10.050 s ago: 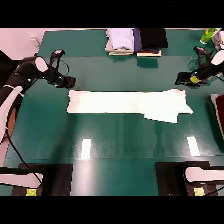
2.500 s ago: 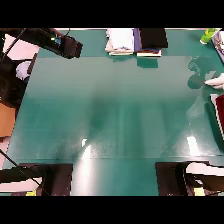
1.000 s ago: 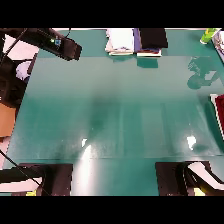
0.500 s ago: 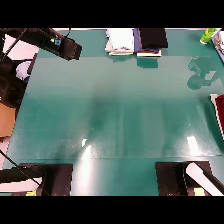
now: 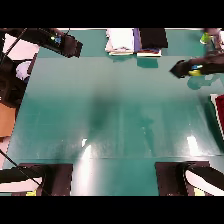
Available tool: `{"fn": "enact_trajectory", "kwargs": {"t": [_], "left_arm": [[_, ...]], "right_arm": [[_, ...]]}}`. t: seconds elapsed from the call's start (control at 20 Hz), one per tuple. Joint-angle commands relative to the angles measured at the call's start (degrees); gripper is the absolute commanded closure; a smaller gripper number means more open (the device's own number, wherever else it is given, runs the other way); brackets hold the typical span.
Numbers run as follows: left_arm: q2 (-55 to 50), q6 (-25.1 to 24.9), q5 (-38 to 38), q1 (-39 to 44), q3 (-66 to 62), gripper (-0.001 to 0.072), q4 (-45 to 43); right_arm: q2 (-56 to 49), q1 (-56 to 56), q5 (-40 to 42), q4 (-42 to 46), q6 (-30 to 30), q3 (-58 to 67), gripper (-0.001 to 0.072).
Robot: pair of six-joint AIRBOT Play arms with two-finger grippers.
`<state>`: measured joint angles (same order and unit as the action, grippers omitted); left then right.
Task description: Fold the shirts.
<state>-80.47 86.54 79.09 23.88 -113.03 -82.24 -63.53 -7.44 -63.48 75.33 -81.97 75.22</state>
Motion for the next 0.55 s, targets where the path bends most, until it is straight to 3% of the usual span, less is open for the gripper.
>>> {"fn": "enact_trajectory", "kwargs": {"t": [0.0, 0.5], "left_arm": [[0.02, 0.0, -0.22, 0.0, -0.02, 0.0679, 0.0], [0.02, 0.0, -0.22, 0.0, -0.02, 0.0679, 0.0]], "right_arm": [[-3.17, -9.25, -0.74, -0.2, 0.04, 0.04, 0.0692], [-3.74, -11.04, -0.98, -0.31, 0.02, 0.07, 0.0693]]}}
